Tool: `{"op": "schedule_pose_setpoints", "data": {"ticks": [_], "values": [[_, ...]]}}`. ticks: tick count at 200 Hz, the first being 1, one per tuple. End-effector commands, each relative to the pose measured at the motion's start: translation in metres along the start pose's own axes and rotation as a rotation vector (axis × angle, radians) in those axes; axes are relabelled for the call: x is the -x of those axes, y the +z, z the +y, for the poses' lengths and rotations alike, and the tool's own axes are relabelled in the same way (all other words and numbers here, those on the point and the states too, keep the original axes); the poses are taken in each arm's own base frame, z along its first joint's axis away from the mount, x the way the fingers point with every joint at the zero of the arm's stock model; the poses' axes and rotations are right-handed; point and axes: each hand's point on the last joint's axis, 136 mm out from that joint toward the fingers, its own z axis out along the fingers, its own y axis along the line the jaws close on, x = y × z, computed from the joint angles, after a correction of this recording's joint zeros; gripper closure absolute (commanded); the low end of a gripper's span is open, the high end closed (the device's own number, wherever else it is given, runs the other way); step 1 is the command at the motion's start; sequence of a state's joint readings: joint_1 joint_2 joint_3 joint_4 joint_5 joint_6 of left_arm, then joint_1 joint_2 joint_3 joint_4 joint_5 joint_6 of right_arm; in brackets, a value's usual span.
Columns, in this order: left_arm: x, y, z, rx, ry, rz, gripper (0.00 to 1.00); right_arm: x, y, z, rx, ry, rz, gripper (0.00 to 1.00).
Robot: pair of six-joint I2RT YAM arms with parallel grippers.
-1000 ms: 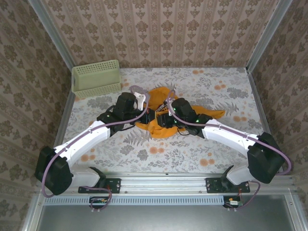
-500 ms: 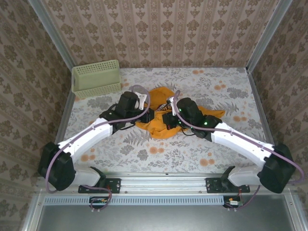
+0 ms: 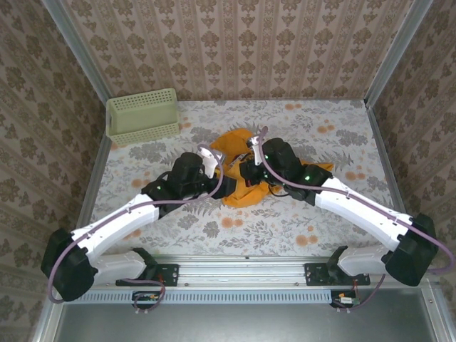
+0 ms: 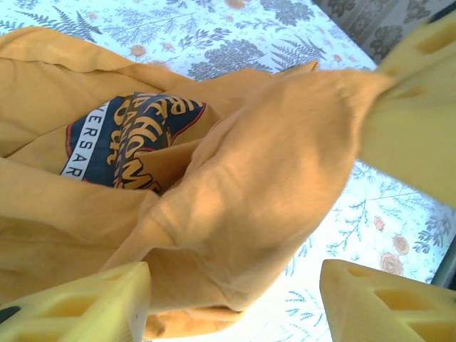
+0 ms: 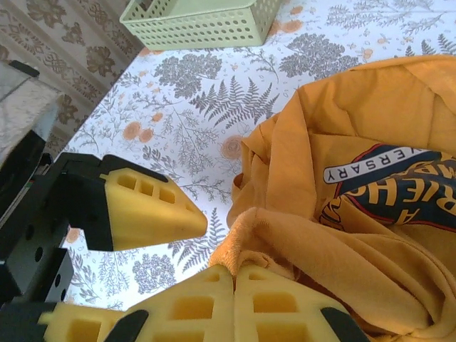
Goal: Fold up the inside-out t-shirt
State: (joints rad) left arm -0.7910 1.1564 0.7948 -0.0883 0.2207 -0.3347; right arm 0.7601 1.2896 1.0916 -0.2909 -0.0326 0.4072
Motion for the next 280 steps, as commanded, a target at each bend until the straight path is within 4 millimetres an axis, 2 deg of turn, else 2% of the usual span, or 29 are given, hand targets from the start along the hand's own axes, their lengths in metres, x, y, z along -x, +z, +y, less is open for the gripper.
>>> {"op": "schedule_pose_setpoints", "data": {"ticks": [1,14,45,63,89,113,130,183,199,223,231,244,255,256,280], "values": [[0.005,0.01,-0.014,-0.094,0.006,-0.047,0.35,0.01,0.002,0.006,-0.002,0.024,-0.014,1.0],[0.006,0.02,-0.011,-0.09,-0.024,-0.044,0.39,0.009,0.004,0.007,0.006,0.034,-0.012,1.0],[0.015,0.037,-0.002,-0.071,-0.091,-0.084,0.57,0.004,0.006,0.009,0.022,0.065,-0.014,1.0],[0.017,0.042,0.001,-0.073,-0.114,-0.092,0.75,0.0,0.004,-0.001,-0.018,0.072,-0.017,0.94],[0.009,0.046,0.008,-0.066,-0.13,-0.069,1.0,-0.005,-0.003,-0.027,-0.089,0.089,-0.03,0.76],[-0.002,0.044,0.011,-0.066,-0.132,-0.052,1.0,-0.02,0.001,-0.059,-0.133,0.098,-0.034,0.65],[-0.008,0.04,0.014,-0.063,-0.135,-0.05,1.0,-0.032,0.015,-0.074,-0.153,0.063,-0.028,0.57],[-0.008,0.034,0.008,-0.105,-0.131,-0.047,1.0,-0.048,0.057,-0.077,-0.14,0.042,0.063,0.52],[-0.009,0.032,0.009,-0.105,-0.126,-0.044,1.0,-0.048,0.062,-0.086,-0.192,0.041,0.079,0.56],[-0.013,0.028,0.011,-0.097,-0.109,-0.029,1.0,-0.046,0.057,-0.106,-0.31,0.017,0.093,0.8],[-0.016,0.026,0.014,-0.084,-0.103,-0.02,1.0,-0.044,0.051,-0.111,-0.327,0.017,0.089,0.9],[-0.022,0.023,0.022,-0.054,-0.096,0.002,1.0,-0.039,0.041,-0.114,-0.335,0.025,0.071,0.99],[-0.026,0.022,0.028,-0.033,-0.085,0.02,1.0,-0.037,0.033,-0.117,-0.339,0.036,0.064,1.0],[-0.027,0.022,0.029,-0.029,-0.085,0.022,1.0,-0.032,0.026,-0.115,-0.334,0.038,0.045,1.0],[-0.031,0.02,0.044,0.035,-0.076,0.046,1.0,-0.026,0.0,-0.11,-0.319,0.064,0.018,1.0]]}}
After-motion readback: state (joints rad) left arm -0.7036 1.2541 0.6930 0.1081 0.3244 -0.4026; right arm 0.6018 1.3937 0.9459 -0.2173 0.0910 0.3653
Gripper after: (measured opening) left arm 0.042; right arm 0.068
